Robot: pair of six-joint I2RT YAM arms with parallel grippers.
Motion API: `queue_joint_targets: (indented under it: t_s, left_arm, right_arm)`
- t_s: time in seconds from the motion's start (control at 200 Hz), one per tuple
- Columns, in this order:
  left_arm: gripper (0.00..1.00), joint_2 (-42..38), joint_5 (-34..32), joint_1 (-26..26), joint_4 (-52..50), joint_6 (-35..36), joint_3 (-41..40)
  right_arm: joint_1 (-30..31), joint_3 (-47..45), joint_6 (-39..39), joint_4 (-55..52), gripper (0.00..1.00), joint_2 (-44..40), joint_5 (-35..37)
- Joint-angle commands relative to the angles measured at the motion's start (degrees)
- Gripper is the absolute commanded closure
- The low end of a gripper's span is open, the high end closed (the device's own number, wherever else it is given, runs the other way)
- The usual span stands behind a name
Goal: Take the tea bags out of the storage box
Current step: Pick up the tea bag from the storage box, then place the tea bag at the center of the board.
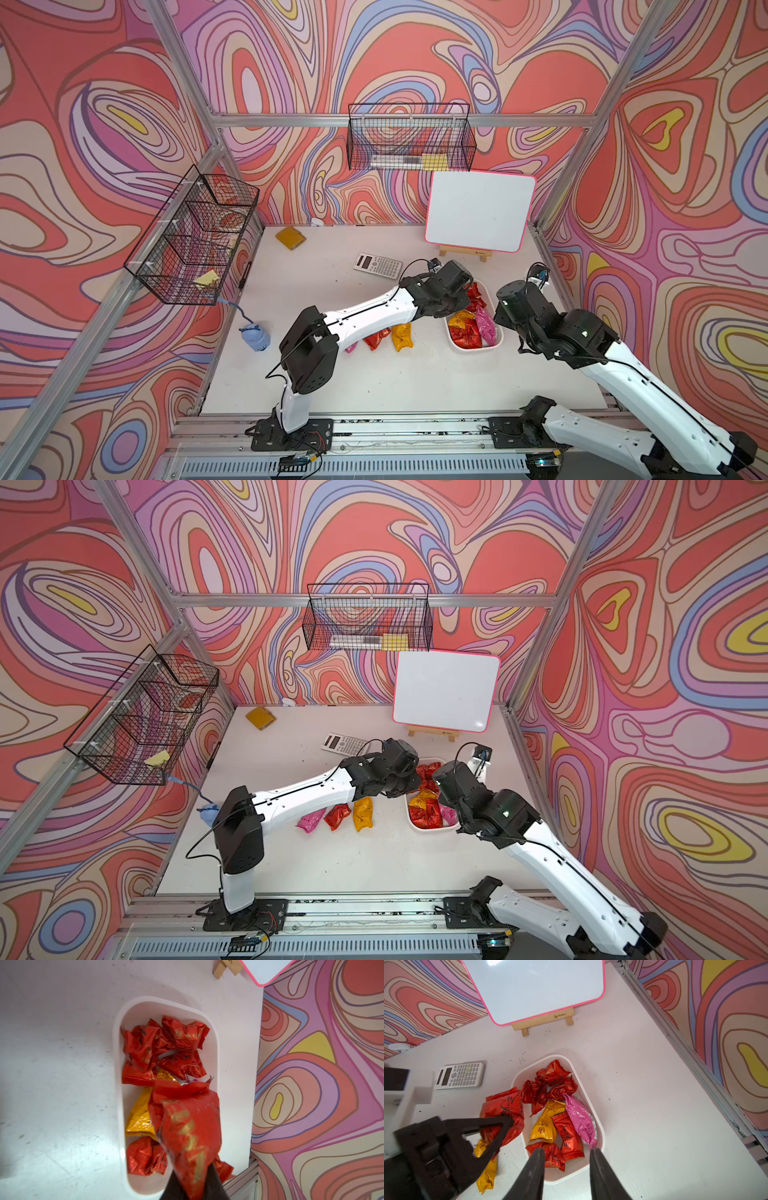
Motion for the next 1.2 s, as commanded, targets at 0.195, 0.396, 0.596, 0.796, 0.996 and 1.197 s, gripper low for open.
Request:
queue_joint_targets:
  t_s: [0.195, 0.396, 0.596, 0.796, 0.996, 1.197]
  left_arm:
    - [0.89, -10.3, -6.5, 7.8, 1.9, 21.7, -13.9]
    - [0.87, -10.1, -6.7, 14.4, 4.6, 31.0, -20.5]
    - [0.83, -3.6, 1.6, 18.0, 3.0, 34.6, -17.9]
    - [0.53, 0.8, 1.2, 18.1, 0.9, 34.0, -16.6]
    - [0.38, -2.1, -0.2, 18.1, 2.0, 32.2, -17.1]
    - [0.37, -14.0, -1.9, 18.1, 5.3, 26.8, -21.2]
  right_arm:
    - [-2.8, -1.1, 0.3, 9.4, 0.62, 13.5, -12.3]
    - [-10.6, 0.4, -1.0, 16.8, 0.62, 22.7, -24.6]
    - [-15.4, 1.2, -0.3, 21.6, 0.62, 28.4, -31.9]
    - [-19.0, 0.8, 0.4, 25.5, 0.60, 31.5, -35.1]
    - [-20.2, 0.7, 1.1, 29.2, 0.58, 35.0, -37.9]
    - [-21.0, 1.0, 0.7, 32.9, 0.59, 38.0, -40.5]
